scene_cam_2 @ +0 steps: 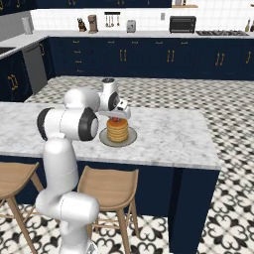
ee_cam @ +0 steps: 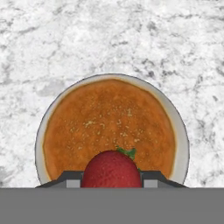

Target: Take the strawberry from the fridge and place it on top of the pancake, located on the dining counter.

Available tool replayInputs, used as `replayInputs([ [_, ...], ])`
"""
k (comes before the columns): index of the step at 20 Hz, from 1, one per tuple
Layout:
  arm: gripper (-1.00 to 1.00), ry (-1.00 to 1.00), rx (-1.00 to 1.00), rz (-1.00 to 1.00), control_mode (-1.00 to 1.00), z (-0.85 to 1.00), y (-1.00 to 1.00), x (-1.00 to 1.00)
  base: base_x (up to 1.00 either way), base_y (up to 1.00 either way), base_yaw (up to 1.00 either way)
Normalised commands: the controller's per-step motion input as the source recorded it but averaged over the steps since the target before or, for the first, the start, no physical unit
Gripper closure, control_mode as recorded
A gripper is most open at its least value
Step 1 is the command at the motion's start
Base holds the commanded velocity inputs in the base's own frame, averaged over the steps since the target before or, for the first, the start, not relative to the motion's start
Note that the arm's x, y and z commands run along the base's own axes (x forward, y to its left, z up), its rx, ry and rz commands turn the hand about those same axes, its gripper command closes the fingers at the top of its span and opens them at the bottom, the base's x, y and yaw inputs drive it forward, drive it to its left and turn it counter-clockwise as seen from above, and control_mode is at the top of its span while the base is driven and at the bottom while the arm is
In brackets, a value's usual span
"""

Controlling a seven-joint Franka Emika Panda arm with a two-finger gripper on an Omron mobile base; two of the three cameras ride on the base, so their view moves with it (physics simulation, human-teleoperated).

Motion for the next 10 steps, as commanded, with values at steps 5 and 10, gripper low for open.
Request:
replayInputs([
  [5,1.0,0.0,0.0,0.06,-1.0,0.0,0.0,0.04,0.0,0.0,0.0],
  [10,-1.0,0.04,0.0,0.04,-1.0,-0.06,0.0,0.0,0.0,0.0,0.0],
])
